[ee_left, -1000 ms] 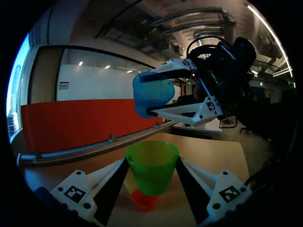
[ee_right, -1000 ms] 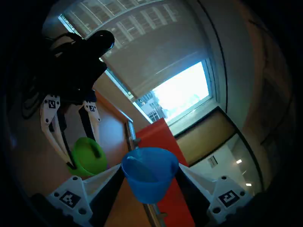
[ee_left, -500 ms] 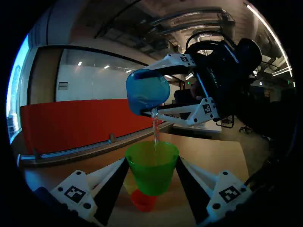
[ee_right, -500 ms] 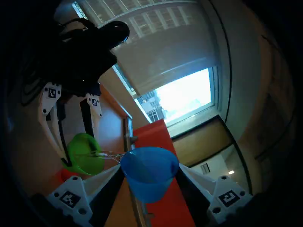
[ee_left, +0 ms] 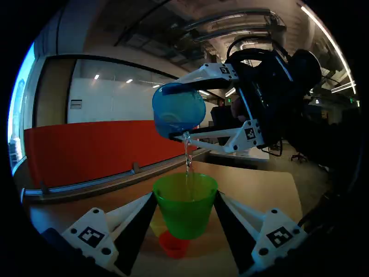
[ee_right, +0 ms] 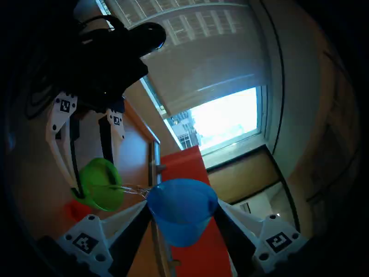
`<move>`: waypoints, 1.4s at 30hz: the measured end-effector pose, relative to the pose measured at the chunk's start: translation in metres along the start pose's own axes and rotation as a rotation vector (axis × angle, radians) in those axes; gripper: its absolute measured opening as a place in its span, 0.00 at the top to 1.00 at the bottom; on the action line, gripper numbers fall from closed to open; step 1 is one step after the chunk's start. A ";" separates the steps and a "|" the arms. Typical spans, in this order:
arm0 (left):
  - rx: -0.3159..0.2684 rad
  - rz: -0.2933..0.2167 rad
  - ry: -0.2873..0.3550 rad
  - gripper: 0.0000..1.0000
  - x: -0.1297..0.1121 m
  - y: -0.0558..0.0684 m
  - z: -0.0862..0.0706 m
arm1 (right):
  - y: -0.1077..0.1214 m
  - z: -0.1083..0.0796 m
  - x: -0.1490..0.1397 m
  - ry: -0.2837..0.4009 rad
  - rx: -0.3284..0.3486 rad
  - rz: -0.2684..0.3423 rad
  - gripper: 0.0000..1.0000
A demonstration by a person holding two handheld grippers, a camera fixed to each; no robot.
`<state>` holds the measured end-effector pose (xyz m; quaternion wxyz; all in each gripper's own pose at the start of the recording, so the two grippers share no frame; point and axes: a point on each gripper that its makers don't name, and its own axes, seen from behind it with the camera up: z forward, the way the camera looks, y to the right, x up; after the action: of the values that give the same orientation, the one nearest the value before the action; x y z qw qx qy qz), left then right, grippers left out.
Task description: Pour water
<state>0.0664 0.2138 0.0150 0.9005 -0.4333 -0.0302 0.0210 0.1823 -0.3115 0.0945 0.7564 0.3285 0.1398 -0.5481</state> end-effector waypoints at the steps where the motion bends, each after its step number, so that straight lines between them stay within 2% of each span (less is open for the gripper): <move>1: 0.000 0.001 0.000 0.14 0.000 0.000 0.000 | 0.000 0.000 0.000 0.000 -0.001 -0.003 0.10; 17: -0.005 0.005 -0.005 0.15 -0.002 0.002 0.002 | 0.005 0.003 0.002 0.002 -0.018 -0.069 0.10; 42: -0.014 0.010 -0.007 0.15 -0.004 0.007 0.004 | 0.015 0.001 0.006 0.002 -0.062 -0.208 0.09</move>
<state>0.0619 0.2216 0.0119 0.8972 -0.4396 -0.0316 0.0268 0.1982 -0.3141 0.0973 0.7052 0.2892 0.1906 -0.6187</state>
